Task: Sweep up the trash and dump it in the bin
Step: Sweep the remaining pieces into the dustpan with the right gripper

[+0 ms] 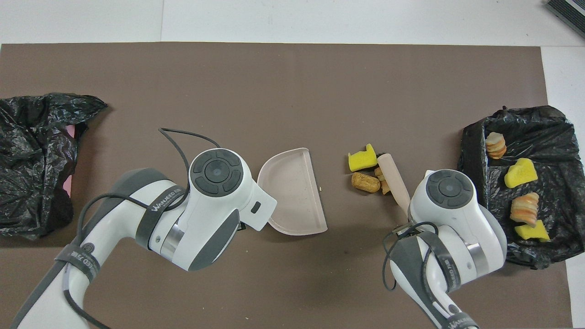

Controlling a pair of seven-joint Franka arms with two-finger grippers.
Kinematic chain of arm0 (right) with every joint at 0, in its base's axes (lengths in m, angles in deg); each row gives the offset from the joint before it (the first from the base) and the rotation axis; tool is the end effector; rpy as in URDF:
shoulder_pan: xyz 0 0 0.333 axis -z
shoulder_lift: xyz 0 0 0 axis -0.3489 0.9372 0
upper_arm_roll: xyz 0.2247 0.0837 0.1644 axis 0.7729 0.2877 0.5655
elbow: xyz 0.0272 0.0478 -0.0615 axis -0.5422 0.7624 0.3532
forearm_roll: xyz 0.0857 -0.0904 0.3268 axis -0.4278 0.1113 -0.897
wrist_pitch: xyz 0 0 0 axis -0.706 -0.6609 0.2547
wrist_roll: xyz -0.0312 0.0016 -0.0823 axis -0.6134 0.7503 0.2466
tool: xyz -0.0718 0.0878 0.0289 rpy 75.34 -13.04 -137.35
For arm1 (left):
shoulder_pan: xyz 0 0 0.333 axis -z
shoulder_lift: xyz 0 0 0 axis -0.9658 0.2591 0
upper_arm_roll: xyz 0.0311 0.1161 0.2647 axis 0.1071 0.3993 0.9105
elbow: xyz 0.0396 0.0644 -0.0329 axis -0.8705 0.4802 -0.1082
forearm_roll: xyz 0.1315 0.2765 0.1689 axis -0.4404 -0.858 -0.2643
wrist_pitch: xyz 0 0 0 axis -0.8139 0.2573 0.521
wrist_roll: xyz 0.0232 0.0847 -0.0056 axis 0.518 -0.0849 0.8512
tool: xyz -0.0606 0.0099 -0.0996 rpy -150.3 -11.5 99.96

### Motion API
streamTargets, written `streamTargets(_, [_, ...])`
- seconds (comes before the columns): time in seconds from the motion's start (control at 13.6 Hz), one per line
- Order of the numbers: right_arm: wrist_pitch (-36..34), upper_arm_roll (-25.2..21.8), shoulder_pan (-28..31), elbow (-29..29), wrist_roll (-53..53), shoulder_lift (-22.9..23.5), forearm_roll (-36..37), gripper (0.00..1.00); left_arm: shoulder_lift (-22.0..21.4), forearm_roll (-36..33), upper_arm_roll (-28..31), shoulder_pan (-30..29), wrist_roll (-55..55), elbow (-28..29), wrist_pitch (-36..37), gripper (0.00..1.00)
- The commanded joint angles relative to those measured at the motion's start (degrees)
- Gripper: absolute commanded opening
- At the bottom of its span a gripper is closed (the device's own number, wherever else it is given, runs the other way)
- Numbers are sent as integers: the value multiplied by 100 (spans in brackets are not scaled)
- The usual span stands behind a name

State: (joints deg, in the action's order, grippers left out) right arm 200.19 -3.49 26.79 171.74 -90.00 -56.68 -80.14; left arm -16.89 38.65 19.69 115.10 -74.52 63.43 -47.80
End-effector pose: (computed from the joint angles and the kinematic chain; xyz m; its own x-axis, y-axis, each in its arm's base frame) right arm 0.4150 0.1056 0.3091 0.8901 0.3432 -0.2999 0.3867 -0.9170 0.0982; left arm 0.4279 -0.3064 0.3752 0.1527 -0.9841 -0.0911 -0.9850 -0.1590 0.0668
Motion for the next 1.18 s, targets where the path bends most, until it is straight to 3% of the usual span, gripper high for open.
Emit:
streamTargets(0.0, [139,37,-346,133,-210,103,-683,0,-138,-100,66,92,228,202,-127,0])
streamTargets(0.15, [166,46,-609,115,-210,112,-1139,0,-138,-92,57,92,342,229,-144,0])
streamTargets(0.44, [183,37,-1163,-43,-236,130,-2764,0,-50,-56,57,162,640,264,-389,0])
streamTargets(0.66, [131,46,-1243,-210,-560,174,-3854,0,-15,-13,57,172,676,299,-566,0])
streamTargets(0.81, [-122,37,-1191,-368,-597,78,-4121,0,-15,-4,57,163,668,299,-566,0])
streamTargets(0.96, [-876,-50,-1060,-692,-553,-159,-4323,0,-23,-4,57,163,668,299,-531,0])
streamTargets(1.1, [-1423,-69,-718,-1043,-413,-300,-3870,0,-23,-4,57,163,676,299,-505,0])
